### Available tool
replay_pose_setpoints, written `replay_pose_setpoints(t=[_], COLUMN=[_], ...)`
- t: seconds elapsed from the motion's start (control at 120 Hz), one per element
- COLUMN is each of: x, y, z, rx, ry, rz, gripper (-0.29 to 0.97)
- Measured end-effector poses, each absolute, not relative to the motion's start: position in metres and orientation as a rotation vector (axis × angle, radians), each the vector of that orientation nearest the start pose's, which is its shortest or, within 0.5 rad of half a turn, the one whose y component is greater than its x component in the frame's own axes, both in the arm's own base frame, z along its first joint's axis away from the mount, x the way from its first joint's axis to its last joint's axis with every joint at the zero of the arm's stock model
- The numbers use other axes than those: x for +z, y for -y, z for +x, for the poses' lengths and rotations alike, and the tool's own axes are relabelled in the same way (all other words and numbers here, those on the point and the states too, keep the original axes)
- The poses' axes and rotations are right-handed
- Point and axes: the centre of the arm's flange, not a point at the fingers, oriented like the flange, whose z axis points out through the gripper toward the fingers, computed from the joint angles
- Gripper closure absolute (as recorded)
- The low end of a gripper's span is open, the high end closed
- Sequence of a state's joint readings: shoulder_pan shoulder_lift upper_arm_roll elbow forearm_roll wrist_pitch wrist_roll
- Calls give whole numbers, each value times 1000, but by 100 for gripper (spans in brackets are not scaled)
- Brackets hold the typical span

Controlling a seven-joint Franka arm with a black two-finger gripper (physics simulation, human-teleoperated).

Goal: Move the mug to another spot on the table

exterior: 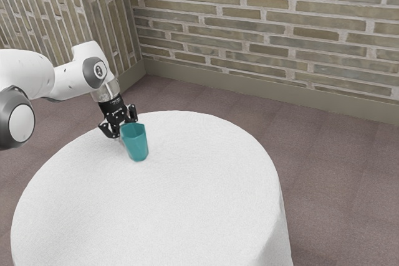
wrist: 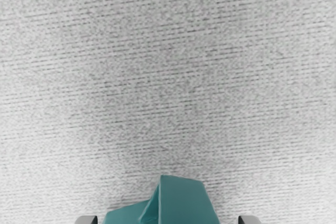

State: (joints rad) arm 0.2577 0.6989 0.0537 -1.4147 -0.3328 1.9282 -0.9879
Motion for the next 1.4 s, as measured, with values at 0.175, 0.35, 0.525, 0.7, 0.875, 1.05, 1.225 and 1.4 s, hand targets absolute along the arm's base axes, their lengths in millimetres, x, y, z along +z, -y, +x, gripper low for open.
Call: replay_pose_setpoints(t=[0.175,0.35,0.525,0.7,0.875,1.05,1.225,1.4], x=[277,285,287,292,306,329,323,312], y=[-188,-186,-186,-189,-191,-188,-174,-159], z=[682,682,680,678,673,661,636,606], rx=[431,425,430,425,426,453,577,720], ry=[2175,2187,2193,2198,2226,2268,2283,2314], rz=[-2489,-2497,-2496,-2491,-2488,-2490,-2459,-2435], gripper=[43,48,56,60,65,71,74,75])
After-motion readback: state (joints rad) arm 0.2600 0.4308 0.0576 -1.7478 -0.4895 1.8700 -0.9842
